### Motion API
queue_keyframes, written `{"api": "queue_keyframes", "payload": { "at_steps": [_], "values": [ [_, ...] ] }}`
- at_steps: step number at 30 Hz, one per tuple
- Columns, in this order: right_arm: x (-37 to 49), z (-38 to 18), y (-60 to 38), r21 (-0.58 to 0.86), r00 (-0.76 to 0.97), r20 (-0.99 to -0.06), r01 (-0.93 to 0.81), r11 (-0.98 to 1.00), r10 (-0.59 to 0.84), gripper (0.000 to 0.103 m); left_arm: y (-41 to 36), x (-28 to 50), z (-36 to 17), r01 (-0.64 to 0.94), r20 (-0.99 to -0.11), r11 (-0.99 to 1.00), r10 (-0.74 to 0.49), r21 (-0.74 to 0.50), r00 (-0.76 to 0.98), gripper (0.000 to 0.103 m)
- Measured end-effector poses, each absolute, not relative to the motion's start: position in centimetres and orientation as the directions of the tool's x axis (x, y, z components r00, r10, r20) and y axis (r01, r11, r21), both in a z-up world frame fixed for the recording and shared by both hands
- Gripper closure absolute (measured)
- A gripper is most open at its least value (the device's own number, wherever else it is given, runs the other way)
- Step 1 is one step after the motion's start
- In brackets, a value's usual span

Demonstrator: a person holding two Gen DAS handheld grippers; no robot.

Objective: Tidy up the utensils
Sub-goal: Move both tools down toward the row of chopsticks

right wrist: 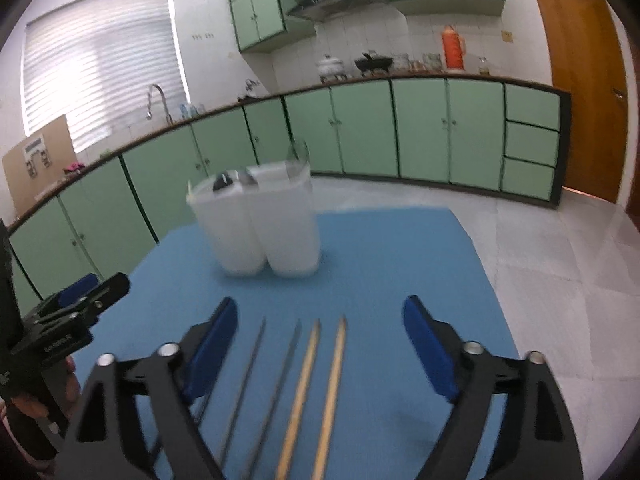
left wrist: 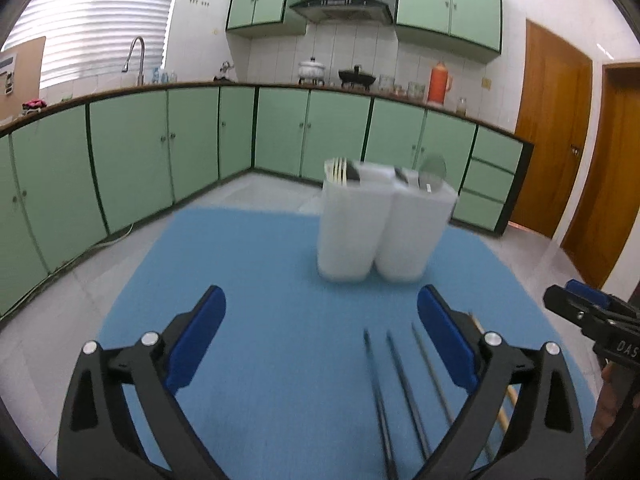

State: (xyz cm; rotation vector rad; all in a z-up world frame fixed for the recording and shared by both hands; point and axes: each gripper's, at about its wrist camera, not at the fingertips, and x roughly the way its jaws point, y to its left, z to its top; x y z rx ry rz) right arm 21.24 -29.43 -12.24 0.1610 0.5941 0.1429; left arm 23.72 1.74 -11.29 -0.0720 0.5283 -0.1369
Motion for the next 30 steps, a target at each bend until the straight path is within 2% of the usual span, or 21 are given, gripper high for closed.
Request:
{"api": "queue_keyframes", "payload": {
  "at_steps": [2, 6, 19, 27, 30],
  "values": [
    [19.0, -12.8, -29.5, 0.198, 0.802, -0.571, -0.075, 0.977, 0.177, 0.009, 2.0, 21.9, -12.0, 0.112, -0.527, 0.989, -0.146, -0.097, 0.837, 0.009],
    [15.3, -13.7, -29.2, 0.176, 0.774, -0.612, -0.067, 0.982, 0.162, 0.007, 1.9, 18.2, -13.3, 0.132, -0.576, 0.989, -0.15, -0.072, 0.803, 0.008],
    [7.3, -17.7, -28.9, 0.176, 0.695, -0.703, -0.037, 0.984, 0.152, 0.007, 1.3, 10.0, -16.1, 0.156, -0.663, 0.987, -0.136, -0.029, 0.736, 0.008],
    [7.2, -18.7, -28.9, 0.191, 0.674, -0.717, -0.052, 0.98, 0.176, 0.033, 1.1, 9.3, -16.6, 0.146, -0.68, 0.989, -0.123, -0.024, 0.723, 0.008],
    [7.3, -19.1, -28.6, 0.189, 0.667, -0.722, -0.067, 0.98, 0.185, 0.05, 1.0, 9.4, -16.9, 0.147, -0.686, 0.989, -0.123, -0.024, 0.717, 0.008]
  ]
}}
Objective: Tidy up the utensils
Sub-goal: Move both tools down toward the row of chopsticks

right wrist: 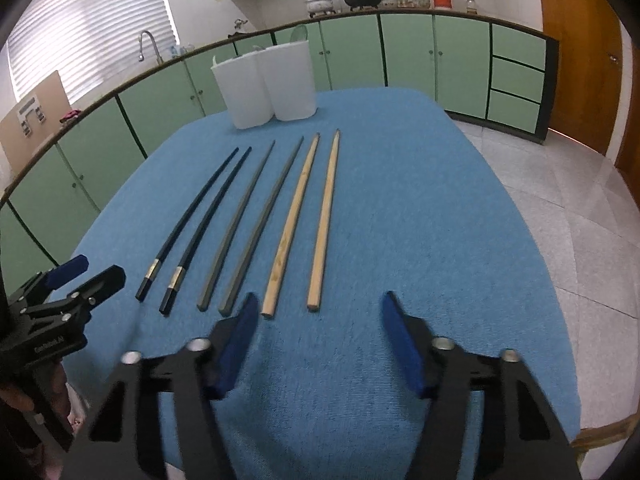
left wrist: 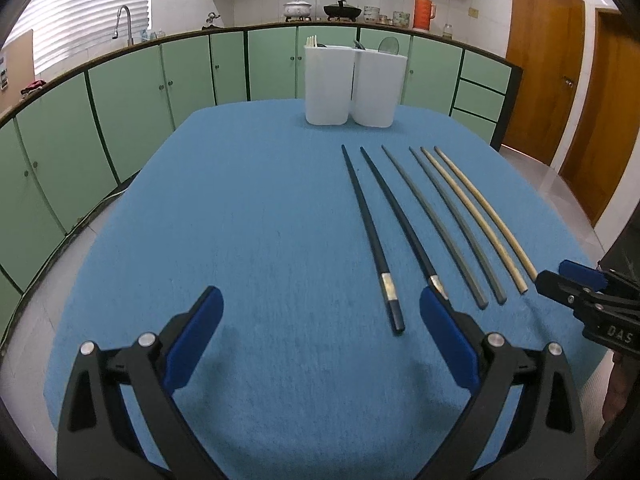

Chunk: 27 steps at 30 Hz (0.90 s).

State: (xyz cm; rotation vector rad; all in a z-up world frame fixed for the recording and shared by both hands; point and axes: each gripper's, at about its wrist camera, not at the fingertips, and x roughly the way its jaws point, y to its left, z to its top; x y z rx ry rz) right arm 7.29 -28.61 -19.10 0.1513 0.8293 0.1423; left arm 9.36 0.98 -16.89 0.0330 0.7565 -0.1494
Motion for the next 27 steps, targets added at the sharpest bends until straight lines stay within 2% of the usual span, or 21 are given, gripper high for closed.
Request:
{"api": "queue_keyframes", "payload": {
  "at_steps": [2, 8, 17, 27],
  "values": [
    [7.2, -19.4, -28.3, 0.178, 0.661, -0.728, -0.077, 0.981, 0.184, 0.06, 0.8, 9.5, -17.0, 0.149, -0.69, 0.989, -0.123, -0.022, 0.713, 0.008],
    [7.1, -19.8, -27.6, 0.144, 0.677, -0.718, -0.084, 0.986, 0.162, 0.075, 0.6, 9.7, -17.4, 0.148, -0.699, 0.989, -0.123, -0.024, 0.705, 0.008],
    [7.1, -20.2, -27.3, 0.122, 0.708, -0.694, -0.068, 0.99, 0.134, 0.088, 0.3, 9.7, -17.8, 0.143, -0.704, 0.989, -0.127, -0.036, 0.699, 0.008],
    [7.2, -20.2, -27.0, 0.1, 0.722, -0.682, -0.067, 0.993, 0.118, 0.094, -0.6, 9.6, -18.1, 0.165, -0.699, 0.986, -0.145, -0.04, 0.7, 0.008]
  ]
}}
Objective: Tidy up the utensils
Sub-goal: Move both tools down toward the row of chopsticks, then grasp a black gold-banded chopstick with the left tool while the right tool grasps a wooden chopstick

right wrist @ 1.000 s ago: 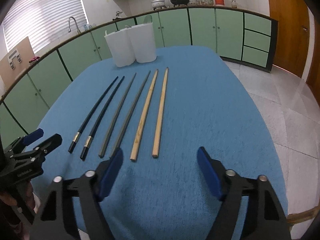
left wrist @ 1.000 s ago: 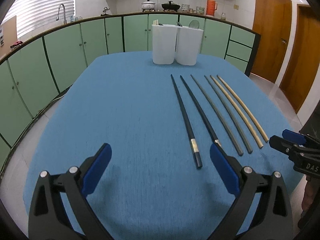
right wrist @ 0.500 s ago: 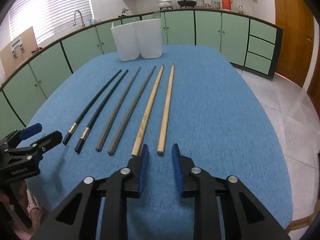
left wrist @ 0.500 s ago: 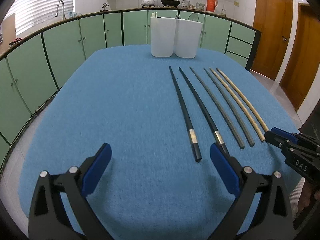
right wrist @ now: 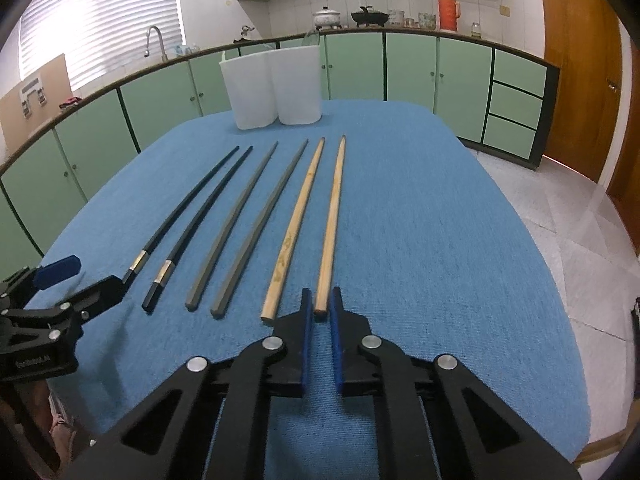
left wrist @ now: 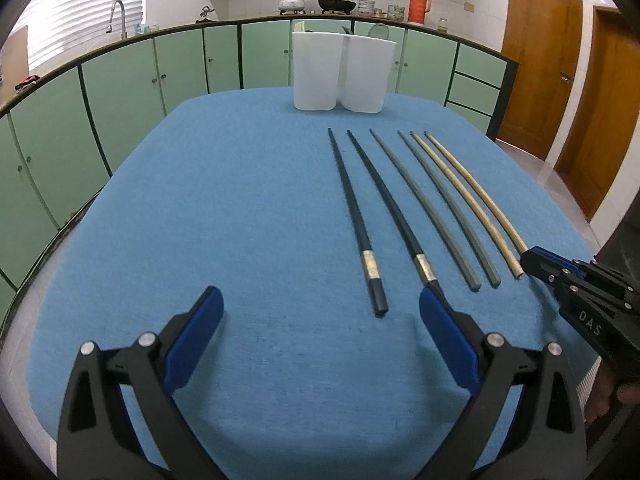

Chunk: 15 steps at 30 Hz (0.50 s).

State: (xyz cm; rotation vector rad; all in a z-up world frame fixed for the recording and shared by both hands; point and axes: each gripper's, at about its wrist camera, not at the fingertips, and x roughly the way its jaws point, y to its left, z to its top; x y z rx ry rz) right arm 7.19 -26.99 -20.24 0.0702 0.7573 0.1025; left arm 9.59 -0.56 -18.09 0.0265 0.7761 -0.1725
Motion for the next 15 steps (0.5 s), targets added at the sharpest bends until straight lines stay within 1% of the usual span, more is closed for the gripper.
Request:
{"api": "queue_keyframes", "payload": {
  "at_steps": [3, 4, 5, 6, 9, 11, 15],
  "values": [
    [7.1, -20.3, -27.0, 0.104, 0.725, -0.679, -0.064, 0.992, 0.118, 0.094, -0.9, 9.5, -18.3, 0.172, -0.699, 0.984, -0.148, -0.036, 0.7, 0.009],
    [7.1, -20.3, -27.1, 0.108, 0.725, -0.679, -0.063, 0.992, 0.12, 0.094, -1.1, 9.5, -18.4, 0.175, -0.698, 0.984, -0.148, -0.033, 0.7, 0.013],
    [7.1, -20.3, -27.1, 0.111, 0.725, -0.678, -0.063, 0.992, 0.121, 0.094, -1.2, 9.5, -18.5, 0.181, -0.702, 0.983, -0.151, -0.032, 0.696, 0.022],
    [7.1, -20.3, -27.2, 0.111, 0.725, -0.678, -0.063, 0.992, 0.122, 0.094, -1.3, 9.5, -18.7, 0.183, -0.708, 0.983, -0.152, -0.032, 0.69, 0.025],
    [7.1, -20.3, -27.2, 0.117, 0.726, -0.677, -0.062, 0.991, 0.125, 0.094, -1.5, 9.4, -18.8, 0.181, -0.701, 0.983, -0.143, -0.02, 0.699, 0.028],
    [7.1, -20.3, -27.3, 0.12, 0.726, -0.676, -0.063, 0.991, 0.128, 0.094, -1.6, 9.3, -18.8, 0.178, -0.698, 0.984, -0.14, -0.018, 0.702, 0.034],
    [7.2, -20.3, -27.5, 0.13, 0.727, -0.673, -0.061, 0.99, 0.133, 0.094, -2.0, 9.0, -18.8, 0.195, -0.693, 0.981, -0.154, -0.02, 0.704, 0.041]
  ]
}}
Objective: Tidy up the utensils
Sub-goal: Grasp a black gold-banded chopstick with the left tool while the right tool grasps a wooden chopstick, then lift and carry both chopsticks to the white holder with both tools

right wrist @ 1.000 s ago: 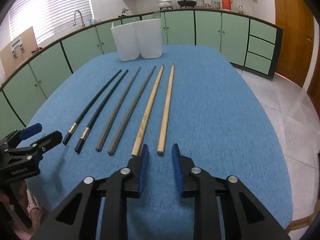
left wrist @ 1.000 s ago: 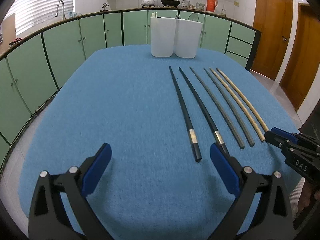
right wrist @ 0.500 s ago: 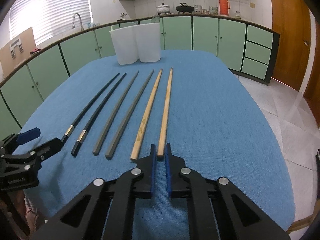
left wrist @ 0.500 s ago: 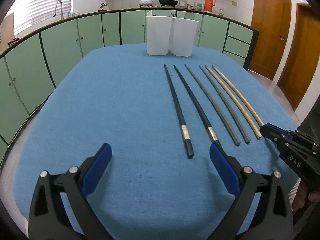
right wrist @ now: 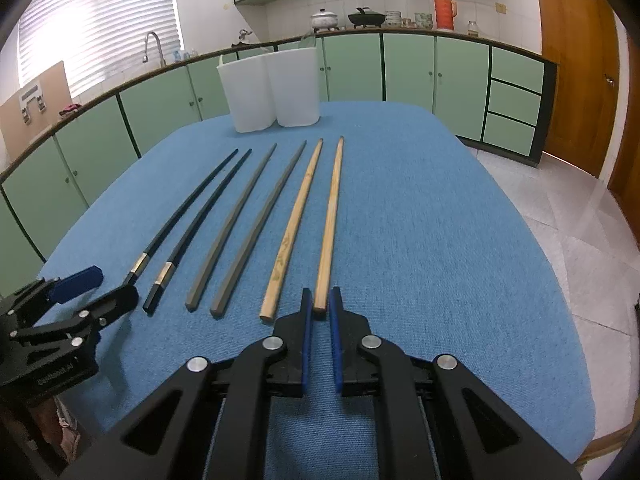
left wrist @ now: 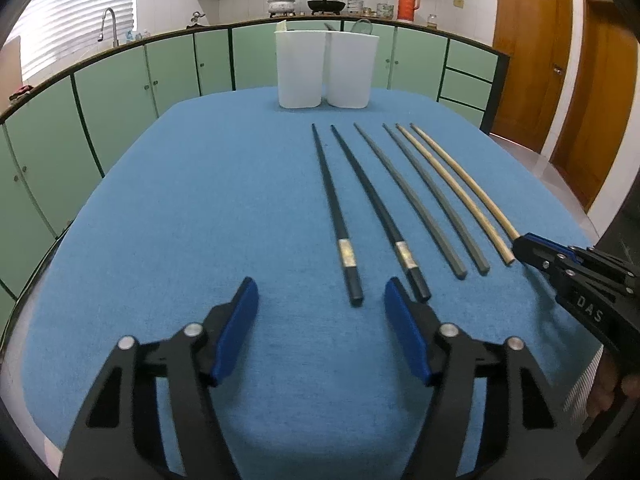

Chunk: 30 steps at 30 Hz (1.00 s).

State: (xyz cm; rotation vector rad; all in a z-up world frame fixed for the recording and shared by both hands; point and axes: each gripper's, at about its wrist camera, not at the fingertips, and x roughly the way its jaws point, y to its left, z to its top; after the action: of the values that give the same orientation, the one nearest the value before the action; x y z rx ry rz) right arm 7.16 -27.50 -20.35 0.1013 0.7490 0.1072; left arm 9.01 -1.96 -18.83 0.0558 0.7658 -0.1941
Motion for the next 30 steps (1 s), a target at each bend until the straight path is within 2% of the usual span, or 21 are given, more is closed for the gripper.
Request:
{"api": "queue_keyframes", "payload": {
  "at_steps": [6, 8, 13, 19, 30],
  "values": [
    [7.2, -20.5, -27.7, 0.142, 0.732, -0.666, -0.06, 0.988, 0.14, 0.094, -2.8, 8.9, -19.0, 0.21, -0.683, 0.978, -0.155, -0.003, 0.714, 0.062],
    [7.2, -20.6, -27.7, 0.142, 0.736, -0.663, -0.059, 0.988, 0.139, 0.094, -3.0, 9.0, -18.9, 0.208, -0.681, 0.978, -0.155, -0.004, 0.716, 0.075],
    [7.2, -20.7, -27.3, 0.12, 0.747, -0.654, -0.05, 0.992, 0.117, 0.095, -2.8, 9.2, -18.9, 0.2, -0.685, 0.979, -0.163, -0.025, 0.71, 0.095],
    [6.9, -20.9, -27.0, 0.102, 0.767, -0.635, -0.033, 0.994, 0.091, 0.095, -3.1, 8.8, -19.0, 0.178, -0.682, 0.984, -0.13, 0.001, 0.72, 0.095],
    [7.0, -20.5, -27.2, 0.122, 0.751, -0.651, -0.041, 0.992, 0.111, 0.096, -2.9, 8.7, -18.9, 0.177, -0.683, 0.984, -0.147, -0.026, 0.716, 0.097]
  ]
}}
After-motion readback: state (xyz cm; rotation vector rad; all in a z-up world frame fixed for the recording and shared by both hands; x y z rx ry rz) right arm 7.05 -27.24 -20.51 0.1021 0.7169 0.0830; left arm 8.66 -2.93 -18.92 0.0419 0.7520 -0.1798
